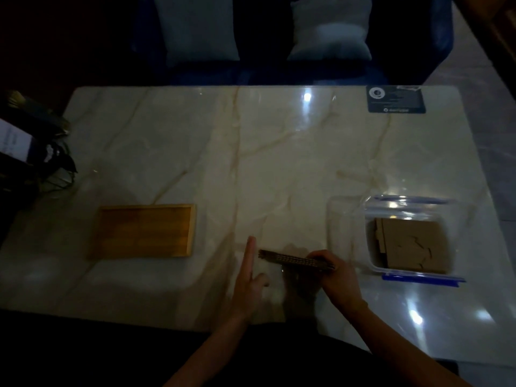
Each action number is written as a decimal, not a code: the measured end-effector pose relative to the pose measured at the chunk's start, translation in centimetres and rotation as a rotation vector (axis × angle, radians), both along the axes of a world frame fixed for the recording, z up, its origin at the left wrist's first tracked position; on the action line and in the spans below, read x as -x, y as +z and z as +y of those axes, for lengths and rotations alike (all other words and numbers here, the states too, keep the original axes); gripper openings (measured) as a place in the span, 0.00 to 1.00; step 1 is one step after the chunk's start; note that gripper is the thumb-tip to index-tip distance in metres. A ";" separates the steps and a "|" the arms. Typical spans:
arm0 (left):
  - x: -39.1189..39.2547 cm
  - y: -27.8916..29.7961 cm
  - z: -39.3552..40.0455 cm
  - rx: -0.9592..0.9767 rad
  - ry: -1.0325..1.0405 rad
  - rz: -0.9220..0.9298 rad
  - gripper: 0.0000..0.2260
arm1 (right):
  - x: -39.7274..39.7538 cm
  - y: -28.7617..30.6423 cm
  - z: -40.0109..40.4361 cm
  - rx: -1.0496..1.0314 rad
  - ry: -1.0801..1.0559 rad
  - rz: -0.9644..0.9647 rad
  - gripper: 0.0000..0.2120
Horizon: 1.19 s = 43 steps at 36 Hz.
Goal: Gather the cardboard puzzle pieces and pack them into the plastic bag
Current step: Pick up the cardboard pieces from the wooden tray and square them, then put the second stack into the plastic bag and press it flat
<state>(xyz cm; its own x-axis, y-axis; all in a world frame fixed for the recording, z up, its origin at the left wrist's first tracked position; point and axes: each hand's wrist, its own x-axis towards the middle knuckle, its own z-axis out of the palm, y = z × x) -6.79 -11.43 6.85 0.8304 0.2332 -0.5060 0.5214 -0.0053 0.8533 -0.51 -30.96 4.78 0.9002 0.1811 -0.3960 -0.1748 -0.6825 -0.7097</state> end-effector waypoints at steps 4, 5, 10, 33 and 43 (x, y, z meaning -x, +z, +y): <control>-0.9 -0.1 0.2 0.001 0.190 -0.005 0.41 | 0.1 0.1 0.3 0.005 -0.009 -0.015 0.08; -1.0 -0.2 -0.3 0.019 0.145 -0.004 0.42 | 0.2 0.1 0.4 0.001 -0.019 -0.011 0.08; -0.9 -0.7 -1.1 0.011 -0.060 -0.009 0.40 | 0.4 0.2 0.5 -0.004 -0.062 0.030 0.07; -2.5 1.3 4.1 -0.192 -0.446 -0.051 0.11 | 1.8 4.5 0.1 -0.190 -0.126 0.274 0.15; -0.5 2.9 4.1 0.154 -0.294 -0.032 0.09 | 4.6 7.7 0.9 -0.410 -0.312 0.362 0.20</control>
